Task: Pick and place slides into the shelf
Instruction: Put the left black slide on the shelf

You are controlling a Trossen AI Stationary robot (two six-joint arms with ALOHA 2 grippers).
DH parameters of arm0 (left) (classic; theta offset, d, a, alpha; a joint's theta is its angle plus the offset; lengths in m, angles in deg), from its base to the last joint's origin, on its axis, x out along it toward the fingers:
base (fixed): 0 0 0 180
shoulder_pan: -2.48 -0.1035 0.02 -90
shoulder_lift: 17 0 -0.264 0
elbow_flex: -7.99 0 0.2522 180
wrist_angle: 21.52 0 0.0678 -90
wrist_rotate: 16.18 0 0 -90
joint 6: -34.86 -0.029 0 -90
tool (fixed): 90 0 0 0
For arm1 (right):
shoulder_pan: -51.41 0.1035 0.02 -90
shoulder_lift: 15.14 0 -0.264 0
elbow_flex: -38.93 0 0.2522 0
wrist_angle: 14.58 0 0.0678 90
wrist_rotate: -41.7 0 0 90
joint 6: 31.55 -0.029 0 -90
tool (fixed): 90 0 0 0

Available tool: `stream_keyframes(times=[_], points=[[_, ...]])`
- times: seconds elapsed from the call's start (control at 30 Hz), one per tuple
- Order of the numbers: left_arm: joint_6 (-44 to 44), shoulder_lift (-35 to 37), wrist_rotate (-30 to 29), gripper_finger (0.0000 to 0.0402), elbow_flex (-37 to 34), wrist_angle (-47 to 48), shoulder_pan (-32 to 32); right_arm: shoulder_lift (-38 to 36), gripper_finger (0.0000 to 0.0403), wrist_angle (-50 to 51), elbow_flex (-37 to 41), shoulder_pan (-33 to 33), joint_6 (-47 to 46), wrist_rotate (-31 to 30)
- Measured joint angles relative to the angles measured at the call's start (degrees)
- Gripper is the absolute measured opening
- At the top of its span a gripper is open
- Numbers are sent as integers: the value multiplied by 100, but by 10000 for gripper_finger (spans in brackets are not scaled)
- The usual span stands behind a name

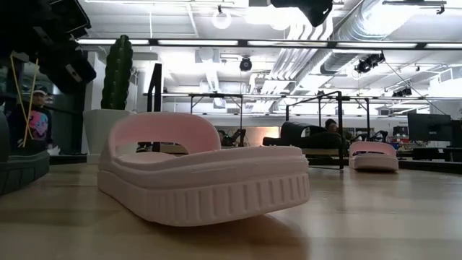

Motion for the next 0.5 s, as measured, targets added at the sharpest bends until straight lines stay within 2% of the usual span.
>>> stream_keyframes(times=[0.23, 0.37, 0.5], points=[[190, -493, 386, 134, 0, -4, 23, -2, 106, -1, 1, 0, 2, -8], [221, -798, 261, 134, 0, -59, 392, -2, 106, 0, 1, -2, 17, -13], [352, -1118, -135, 134, 0, -449, 1015, -2, 106, 0, 1, 0, 20, -15]])
